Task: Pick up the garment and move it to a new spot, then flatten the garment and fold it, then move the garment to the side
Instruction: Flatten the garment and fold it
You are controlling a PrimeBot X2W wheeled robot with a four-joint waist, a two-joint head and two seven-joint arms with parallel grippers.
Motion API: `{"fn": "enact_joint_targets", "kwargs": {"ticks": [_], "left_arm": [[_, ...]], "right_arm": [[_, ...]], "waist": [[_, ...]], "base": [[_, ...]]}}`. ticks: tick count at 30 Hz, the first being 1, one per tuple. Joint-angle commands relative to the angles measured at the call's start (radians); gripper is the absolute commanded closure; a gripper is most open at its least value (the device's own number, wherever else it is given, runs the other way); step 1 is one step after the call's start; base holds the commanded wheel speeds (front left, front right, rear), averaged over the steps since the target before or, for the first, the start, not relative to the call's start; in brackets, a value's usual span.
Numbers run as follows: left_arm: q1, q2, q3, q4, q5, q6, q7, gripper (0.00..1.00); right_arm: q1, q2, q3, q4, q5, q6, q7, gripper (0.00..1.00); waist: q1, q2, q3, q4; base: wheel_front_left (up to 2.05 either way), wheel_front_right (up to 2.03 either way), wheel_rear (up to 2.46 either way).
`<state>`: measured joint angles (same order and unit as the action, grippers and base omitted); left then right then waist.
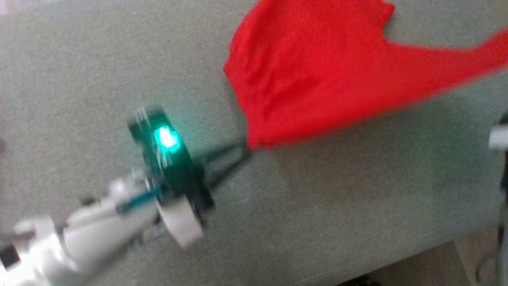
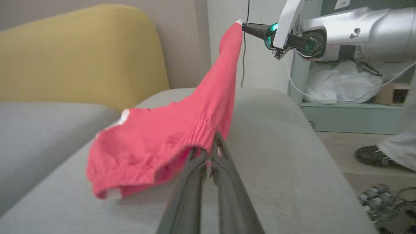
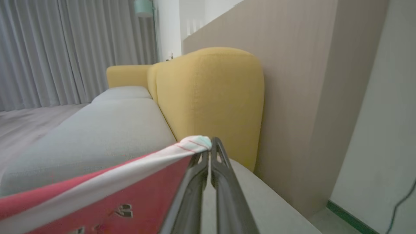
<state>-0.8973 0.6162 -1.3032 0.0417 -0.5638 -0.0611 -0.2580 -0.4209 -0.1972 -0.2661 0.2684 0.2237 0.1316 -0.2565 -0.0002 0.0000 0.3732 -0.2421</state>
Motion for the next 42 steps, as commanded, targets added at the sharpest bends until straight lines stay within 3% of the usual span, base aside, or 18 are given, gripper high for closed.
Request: {"fn": "enact_joint_targets", "kwargs": {"ticks": [1,9,17,25,38,39,40,41,42], "left_arm": [[0.039,0.028,0.036,-0.03,-0.005,0.005,-0.004,1.0],[0.208,-0.031,0.026,-0.042,-0.004,-0.03,0.016,1.0],[0.166,-0.113,0.116,0.005,-0.174,-0.044,0.02,1.0],[0.028,-0.163,0.169,0.09,-0.287,-0.061,0.096,1.0],[-0.109,-0.193,0.189,0.157,-0.359,-0.068,0.14,1.0],[-0.11,-0.193,0.189,0.16,-0.363,-0.068,0.14,1.0],[-0.11,-0.194,0.189,0.163,-0.369,-0.068,0.139,0.91],[-0.108,-0.197,0.19,0.166,-0.378,-0.068,0.138,0.64],[-0.108,-0.198,0.192,0.169,-0.381,-0.068,0.134,0.16]], "right_arm": [[0.058,-0.013,-0.028,-0.059,0.006,-0.001,-0.005,1.0],[0.219,0.007,-0.112,-0.158,-0.015,-0.001,0.053,1.0],[0.058,-0.018,-0.07,-0.143,-0.066,-0.001,0.139,1.0],[-0.2,-0.098,0.036,0.057,-0.13,-0.001,0.193,1.0],[-0.537,-0.122,0.153,0.46,-0.247,-0.001,0.166,1.0],[-0.552,-0.12,0.159,0.484,-0.242,-0.001,0.157,0.9],[-0.564,-0.118,0.165,0.506,-0.236,-0.001,0.147,0.37],[-0.573,-0.117,0.174,0.525,-0.227,-0.001,0.136,0.1],[-0.58,-0.118,0.179,0.542,-0.217,-0.001,0.123,0.02]], "waist": [[0.0002,0.0,-0.011,-0.002],[0.0002,0.0,0.007,0.007],[0.0002,0.0,0.069,0.056],[0.0002,0.0,0.136,0.128],[0.0002,0.0,0.214,0.21],[0.0002,0.0,0.214,0.214],[0.0002,0.0,0.215,0.217],[0.0002,0.0,0.214,0.221],[0.0002,0.0,0.212,0.224]], "base": [[0.0,0.0,0.0],[0.0,0.0,0.0],[0.0,0.0,0.0],[0.0,0.0,0.0],[0.0,0.0,0.0],[0.0,0.0,0.0],[0.0,0.0,0.0],[0.0,0.0,0.0],[0.0,0.0,0.0]]}}
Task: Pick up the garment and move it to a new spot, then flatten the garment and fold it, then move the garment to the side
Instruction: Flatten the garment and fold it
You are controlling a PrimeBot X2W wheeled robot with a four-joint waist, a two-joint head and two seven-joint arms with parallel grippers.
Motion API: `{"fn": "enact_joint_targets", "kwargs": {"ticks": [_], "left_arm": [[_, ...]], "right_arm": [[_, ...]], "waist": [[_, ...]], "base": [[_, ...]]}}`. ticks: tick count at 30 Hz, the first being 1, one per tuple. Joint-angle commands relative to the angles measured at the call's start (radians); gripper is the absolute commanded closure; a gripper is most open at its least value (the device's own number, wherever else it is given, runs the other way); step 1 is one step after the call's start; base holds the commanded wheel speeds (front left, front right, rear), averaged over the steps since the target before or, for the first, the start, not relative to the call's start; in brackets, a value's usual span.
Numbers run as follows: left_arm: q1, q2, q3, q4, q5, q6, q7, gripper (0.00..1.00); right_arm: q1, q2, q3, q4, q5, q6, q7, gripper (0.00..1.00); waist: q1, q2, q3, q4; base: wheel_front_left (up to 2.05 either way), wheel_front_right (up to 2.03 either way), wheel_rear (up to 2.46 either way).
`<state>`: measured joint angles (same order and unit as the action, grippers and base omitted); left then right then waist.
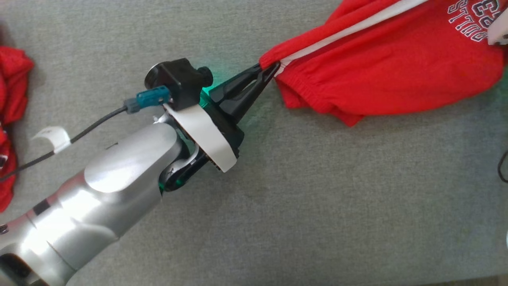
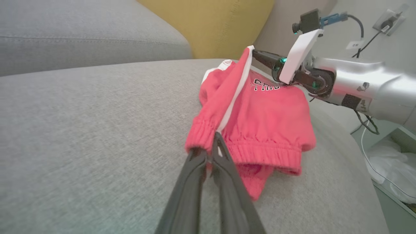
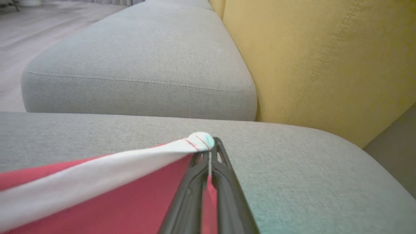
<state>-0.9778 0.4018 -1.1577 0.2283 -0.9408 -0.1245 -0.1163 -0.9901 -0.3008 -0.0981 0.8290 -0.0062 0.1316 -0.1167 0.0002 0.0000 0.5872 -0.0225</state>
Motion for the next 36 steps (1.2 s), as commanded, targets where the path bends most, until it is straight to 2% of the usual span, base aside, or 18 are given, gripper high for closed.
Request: {"fn": "enact_joint_targets", "kwargs": {"ticks": [1,6,12,14,17,20,22,23,24,25,31,36], "left_arm": [[-0.027,0.015,0.052,-0.016,-0.002,0.0,-0.018,0.0],[0.01,0.015,0.085,-0.013,0.018,0.065,-0.091,0.0],[0.127,0.02,0.178,-0.072,0.133,0.228,-0.144,0.0],[0.19,0.0,0.254,-0.135,0.207,0.284,-0.145,0.0],[0.304,-0.041,0.363,-0.236,0.341,0.346,-0.145,0.0],[0.418,-0.094,0.442,-0.323,0.45,0.37,-0.145,0.0],[0.485,-0.128,0.479,-0.357,0.491,0.361,-0.145,0.0],[0.514,-0.143,0.495,-0.366,0.509,0.353,-0.145,0.0],[0.541,-0.157,0.512,-0.373,0.522,0.345,-0.145,0.0],[0.566,-0.172,0.529,-0.377,0.53,0.335,-0.145,0.0],[0.654,-0.232,0.615,-0.355,0.584,0.257,-0.145,0.0],[0.683,-0.264,0.67,-0.339,0.625,0.202,-0.145,0.0]], "right_arm": [[-0.016,-0.016,0.017,-0.006,0.023,-0.001,-0.031,0.0],[0.005,-0.029,0.078,0.03,0.142,-0.001,-0.068,0.0],[0.088,-0.115,0.186,0.02,0.34,-0.001,0.0,0.0],[0.12,-0.159,0.216,0.012,0.404,-0.001,0.042,0.0],[0.165,-0.22,0.242,0.005,0.49,-0.001,0.105,0.0],[0.21,-0.279,0.269,0.002,0.562,-0.001,0.173,0.0],[0.242,-0.302,0.295,-0.008,0.608,-0.001,0.225,0.0],[0.256,-0.31,0.304,-0.014,0.63,-0.001,0.249,0.05],[0.268,-0.316,0.31,-0.022,0.649,-0.001,0.269,0.71],[0.277,-0.325,0.316,-0.033,0.662,-0.001,0.277,1.0],[0.306,-0.345,0.302,-0.06,0.699,-0.001,0.244,1.0],[0.351,-0.408,0.281,-0.046,0.665,-0.001,0.198,1.0]], "waist": [[-0.0002,0.0,-0.003,0.006],[-0.0002,0.0,-0.026,0.016],[-0.0002,0.0,-0.062,0.045],[-0.0002,0.0,-0.069,0.068],[-0.0002,0.0,-0.078,0.104],[-0.0002,0.0,-0.083,0.144],[-0.0002,0.0,-0.089,0.164],[-0.0002,0.0,-0.094,0.171],[-0.0002,0.0,-0.099,0.175],[-0.0002,0.0,-0.103,0.176],[-0.0002,0.0,-0.141,0.146],[-0.0002,0.0,-0.167,0.101]], "base": [[0.0,0.0,0.0],[0.0,0.0,0.0],[0.0,0.0,0.0],[0.0,0.0,0.0],[0.0,0.0,0.0],[0.0,0.0,0.0],[0.0,0.0,0.0],[0.0,0.0,0.0],[0.0,0.0,0.0],[0.0,0.0,0.0],[0.0,0.0,0.0],[0.0,0.0,0.0]]}}
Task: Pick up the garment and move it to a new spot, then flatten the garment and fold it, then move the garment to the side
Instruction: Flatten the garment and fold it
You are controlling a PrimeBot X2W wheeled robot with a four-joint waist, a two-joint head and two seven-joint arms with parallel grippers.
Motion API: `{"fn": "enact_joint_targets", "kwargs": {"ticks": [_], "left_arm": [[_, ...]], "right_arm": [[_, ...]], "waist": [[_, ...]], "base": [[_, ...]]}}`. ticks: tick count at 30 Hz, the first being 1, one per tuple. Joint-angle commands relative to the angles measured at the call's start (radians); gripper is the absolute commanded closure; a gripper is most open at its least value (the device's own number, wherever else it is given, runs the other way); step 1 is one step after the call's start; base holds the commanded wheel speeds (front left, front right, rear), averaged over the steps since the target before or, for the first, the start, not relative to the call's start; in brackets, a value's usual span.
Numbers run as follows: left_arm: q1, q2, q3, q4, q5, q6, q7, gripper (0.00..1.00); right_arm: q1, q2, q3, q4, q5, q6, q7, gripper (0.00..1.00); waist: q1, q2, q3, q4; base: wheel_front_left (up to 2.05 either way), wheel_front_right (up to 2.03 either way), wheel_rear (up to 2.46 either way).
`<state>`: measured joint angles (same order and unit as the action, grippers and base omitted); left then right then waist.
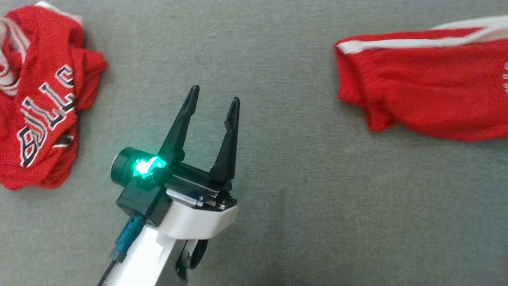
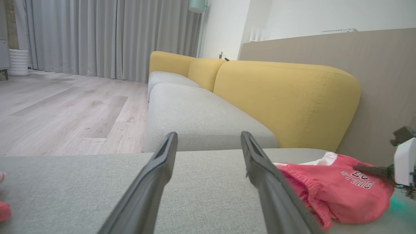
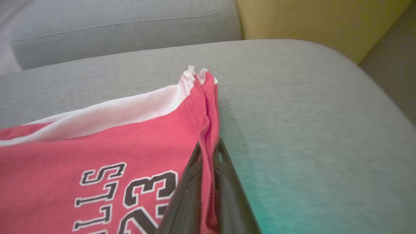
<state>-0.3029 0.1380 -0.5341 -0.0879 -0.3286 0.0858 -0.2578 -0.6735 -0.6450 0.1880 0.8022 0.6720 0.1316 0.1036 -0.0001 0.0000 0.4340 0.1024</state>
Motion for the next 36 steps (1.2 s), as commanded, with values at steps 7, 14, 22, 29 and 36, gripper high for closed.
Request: {"fn": "enact_joint_targets", "kwargs": {"ticks": [7,14,22,29,36], "left_arm": [[0.029,-0.023,0.09,0.007,0.052,-0.07,-0.004,0.0],[0.051,-0.044,0.111,0.038,0.068,-0.103,-0.004,0.0],[0.075,-0.068,0.121,0.06,0.079,-0.131,-0.004,0.0],[0.078,-0.08,0.128,0.064,0.08,-0.148,-0.004,0.0],[0.104,-0.086,0.141,0.071,0.069,-0.146,-0.004,0.0]], "right_arm": [[0.015,-0.069,-0.016,-0.101,-0.07,-0.001,-0.08,1.0],[0.019,0.002,-0.007,-0.301,-0.092,-0.001,-0.043,1.0],[0.096,0.21,0.004,-0.579,-0.169,-0.001,0.065,1.0],[0.169,0.451,0.083,-0.628,-0.227,-0.001,0.075,0.0],[0.245,0.477,0.039,-0.673,-0.271,-0.001,-0.033,0.0]], "waist": [[0.0001,0.0,-0.039,-0.084],[0.0001,0.0,-0.085,-0.116],[0.0001,0.0,-0.124,-0.118],[0.0001,0.0,-0.124,-0.093],[0.0001,0.0,-0.168,-0.08]], "base": [[0.0,0.0,0.0],[0.0,0.0,0.0],[0.0,0.0,0.0],[0.0,0.0,0.0],[0.0,0.0,0.0]]}}
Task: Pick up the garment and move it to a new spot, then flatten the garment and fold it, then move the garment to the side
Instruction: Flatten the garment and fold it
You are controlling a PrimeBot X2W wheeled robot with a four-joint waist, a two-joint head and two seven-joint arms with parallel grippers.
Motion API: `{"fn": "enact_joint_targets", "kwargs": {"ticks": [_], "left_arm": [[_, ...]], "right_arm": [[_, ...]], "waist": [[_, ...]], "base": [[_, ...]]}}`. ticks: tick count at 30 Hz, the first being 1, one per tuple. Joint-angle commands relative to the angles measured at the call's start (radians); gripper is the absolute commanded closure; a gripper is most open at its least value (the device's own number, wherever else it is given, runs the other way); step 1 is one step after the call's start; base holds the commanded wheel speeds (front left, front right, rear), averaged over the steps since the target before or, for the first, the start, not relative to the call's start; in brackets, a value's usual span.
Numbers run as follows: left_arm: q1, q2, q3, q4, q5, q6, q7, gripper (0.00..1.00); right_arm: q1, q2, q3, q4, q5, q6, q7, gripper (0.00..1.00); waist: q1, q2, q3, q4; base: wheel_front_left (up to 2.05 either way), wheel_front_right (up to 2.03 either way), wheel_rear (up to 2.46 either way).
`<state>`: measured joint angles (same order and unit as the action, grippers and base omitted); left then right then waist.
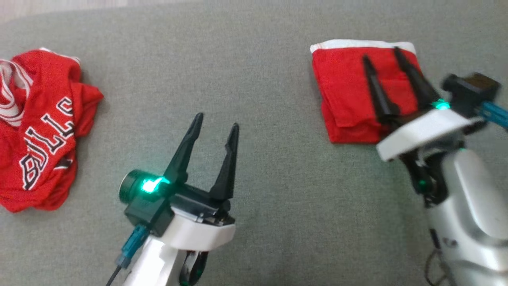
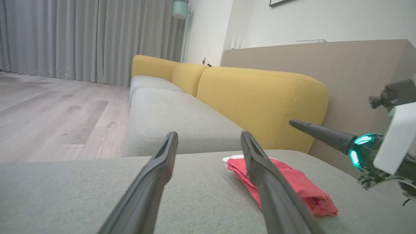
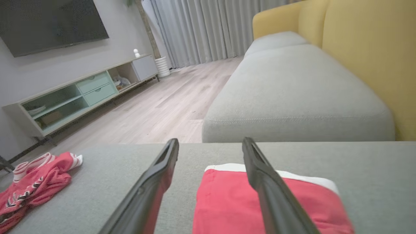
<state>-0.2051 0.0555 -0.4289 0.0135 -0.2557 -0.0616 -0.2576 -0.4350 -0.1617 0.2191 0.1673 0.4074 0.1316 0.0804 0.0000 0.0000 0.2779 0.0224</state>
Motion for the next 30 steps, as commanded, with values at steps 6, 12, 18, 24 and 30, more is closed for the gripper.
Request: {"fn": "enact_joint_targets", "kwargs": {"ticks": [6,12,18,24,30], "left_arm": [[0.069,-0.005,0.082,-0.029,-0.01,0.03,-0.004,0.0],[0.161,-0.005,0.14,-0.012,0.004,0.064,-0.004,0.0],[0.246,-0.005,0.205,-0.004,0.028,0.099,-0.004,0.0],[0.292,-0.005,0.238,-0.005,0.039,0.127,-0.004,0.0],[0.323,-0.005,0.25,0.001,0.043,0.113,-0.004,0.0]], "right_arm": [[0.139,-0.081,-0.029,-0.038,-0.01,-0.001,-0.153,0.0],[0.283,-0.114,-0.001,0.031,0.022,-0.001,-0.309,0.0],[0.377,-0.092,0.024,0.106,0.013,-0.001,-0.341,0.0],[0.413,-0.061,0.015,0.106,-0.011,-0.001,-0.342,0.0],[0.429,-0.043,0.001,0.1,-0.043,-0.001,-0.342,0.0]], "waist": [[0.0,0.0,-0.103,-0.007],[0.0,0.0,-0.207,-0.009],[0.0,0.0,-0.282,-0.01],[0.0,0.0,-0.3,-0.009],[0.0,0.0,-0.302,-0.008]], "base": [[0.0,0.0,0.0],[0.0,0.0,0.0],[0.0,0.0,0.0],[0.0,0.0,0.0],[0.0,0.0,0.0]]}}
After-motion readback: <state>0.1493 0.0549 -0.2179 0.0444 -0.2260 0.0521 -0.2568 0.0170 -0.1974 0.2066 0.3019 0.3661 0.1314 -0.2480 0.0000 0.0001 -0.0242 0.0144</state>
